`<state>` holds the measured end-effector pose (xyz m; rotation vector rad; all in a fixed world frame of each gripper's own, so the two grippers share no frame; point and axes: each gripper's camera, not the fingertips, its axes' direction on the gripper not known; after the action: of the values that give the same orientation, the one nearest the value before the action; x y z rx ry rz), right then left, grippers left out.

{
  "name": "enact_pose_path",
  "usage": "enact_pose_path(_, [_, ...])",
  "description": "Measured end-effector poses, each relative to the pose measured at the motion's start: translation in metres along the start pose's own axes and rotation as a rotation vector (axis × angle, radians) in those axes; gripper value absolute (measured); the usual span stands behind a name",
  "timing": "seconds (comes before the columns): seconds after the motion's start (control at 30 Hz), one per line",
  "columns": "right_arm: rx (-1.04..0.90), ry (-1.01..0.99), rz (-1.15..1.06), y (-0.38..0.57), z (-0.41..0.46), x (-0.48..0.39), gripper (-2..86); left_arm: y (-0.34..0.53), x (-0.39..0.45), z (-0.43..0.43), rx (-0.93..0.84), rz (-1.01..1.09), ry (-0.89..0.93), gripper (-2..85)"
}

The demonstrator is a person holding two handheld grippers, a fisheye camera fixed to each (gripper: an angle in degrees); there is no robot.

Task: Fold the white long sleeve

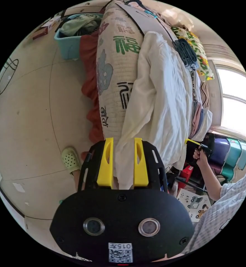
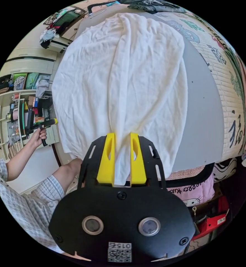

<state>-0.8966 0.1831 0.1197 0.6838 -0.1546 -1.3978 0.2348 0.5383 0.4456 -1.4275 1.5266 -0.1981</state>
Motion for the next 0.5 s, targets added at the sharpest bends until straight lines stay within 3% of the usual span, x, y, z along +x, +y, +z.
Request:
enact_pose_path(0.07, [-0.016, -0.042, -0.013, -0.002, -0.034, 0.014, 2.5, 0.008, 0.023, 0.021, -0.071, 0.066, -0.038, 7.8])
enact_pose_path(0.13, [-0.018, 0.037, -0.01, -0.001, -0.08, 0.033, 0.6, 0.019, 0.043, 0.028, -0.121, 0.091, -0.067, 4.9])
enact_pose_path(0.3, [0.219, 0.432, 0.195, 0.0, -0.302, 0.121, 0.1, 0.051, 0.073, -0.009, -0.173, 0.227, -0.139, 0.9])
enact_pose_path(0.37, [0.362, 0.552, 0.308, 0.002, -0.381, 0.148, 0.5, 0.061, 0.081, -0.045, -0.105, 0.23, -0.227, 0.7])
enact_pose_path(0.5, [0.564, 0.729, 0.507, 0.003, -0.49, 0.17, 3.2, 0.084, 0.092, -0.134, 0.268, 0.024, -0.558, 2.3])
